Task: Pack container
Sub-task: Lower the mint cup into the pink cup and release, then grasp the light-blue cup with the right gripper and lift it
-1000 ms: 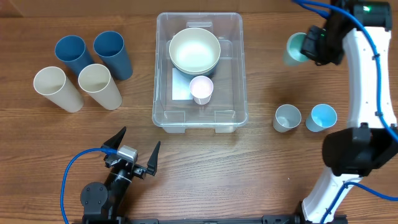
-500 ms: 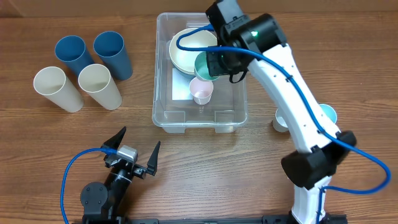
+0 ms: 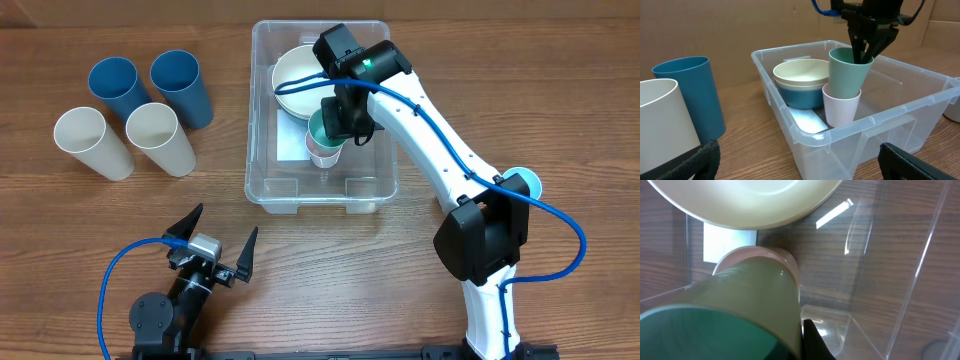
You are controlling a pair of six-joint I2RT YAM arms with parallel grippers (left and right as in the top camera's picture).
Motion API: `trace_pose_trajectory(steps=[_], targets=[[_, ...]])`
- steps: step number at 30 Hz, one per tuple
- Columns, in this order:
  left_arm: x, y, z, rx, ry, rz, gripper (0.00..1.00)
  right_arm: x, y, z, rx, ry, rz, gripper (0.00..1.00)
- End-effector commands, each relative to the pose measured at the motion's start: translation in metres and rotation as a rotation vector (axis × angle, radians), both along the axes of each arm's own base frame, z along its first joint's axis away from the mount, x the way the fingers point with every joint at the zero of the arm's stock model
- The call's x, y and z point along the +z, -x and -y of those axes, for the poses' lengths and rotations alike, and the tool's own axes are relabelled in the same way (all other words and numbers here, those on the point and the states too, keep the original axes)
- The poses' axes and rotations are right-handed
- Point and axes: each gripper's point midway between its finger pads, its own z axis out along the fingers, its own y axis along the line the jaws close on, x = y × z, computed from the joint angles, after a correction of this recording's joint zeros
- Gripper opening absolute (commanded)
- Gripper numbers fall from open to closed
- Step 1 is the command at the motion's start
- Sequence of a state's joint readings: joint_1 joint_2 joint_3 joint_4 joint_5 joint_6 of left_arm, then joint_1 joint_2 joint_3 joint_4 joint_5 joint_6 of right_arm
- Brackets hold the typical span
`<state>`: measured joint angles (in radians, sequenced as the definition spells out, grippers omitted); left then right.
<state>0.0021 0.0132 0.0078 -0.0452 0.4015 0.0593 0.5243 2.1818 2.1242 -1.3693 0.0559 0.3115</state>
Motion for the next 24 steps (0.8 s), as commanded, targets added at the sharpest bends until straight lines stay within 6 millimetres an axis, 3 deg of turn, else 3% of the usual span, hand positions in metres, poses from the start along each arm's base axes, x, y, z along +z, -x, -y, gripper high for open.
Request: trace_pose_trajectory(steps=[1,2,3,7,11,13,16,17,21,24], targets=[[0.000,0.001,0.001,-0.007,0.003,0.004,1.00,-0.001,0.000,-0.004,-0.001,-0.010,0.004,0.25],[0.000,0.001,0.001,-0.007,0.003,0.004,1.00,-0.001,0.000,-0.004,0.003,-0.010,0.006,0.49],[0.000,0.001,0.001,-0.007,0.003,0.004,1.00,-0.001,0.000,-0.005,0.015,-0.014,0.005,0.58],[0.000,0.001,0.001,-0.008,0.003,0.004,1.00,0.018,0.004,-0.010,0.064,-0.042,0.003,0.64],[0.000,0.001,0.001,-0.007,0.003,0.004,1.00,0.079,0.004,0.004,0.040,-0.072,0.062,0.64],[0.000,0.001,0.001,-0.008,0.003,0.004,1.00,0.111,0.000,0.036,-0.025,-0.080,0.093,0.64],[0.000,0.001,0.001,-0.008,0.003,0.004,1.00,0.133,-0.011,0.083,-0.136,-0.106,0.140,0.64],[0.000,0.001,0.001,-0.008,0.003,0.004,1.00,0.138,-0.017,0.109,-0.196,-0.109,0.152,0.64],[0.000,0.001,0.001,-0.007,0.003,0.004,1.00,0.136,-0.022,0.195,-0.394,-0.088,0.138,0.64],[0.000,0.001,0.001,-0.008,0.003,0.004,1.00,0.130,0.000,0.266,-0.610,-0.078,0.093,0.64]])
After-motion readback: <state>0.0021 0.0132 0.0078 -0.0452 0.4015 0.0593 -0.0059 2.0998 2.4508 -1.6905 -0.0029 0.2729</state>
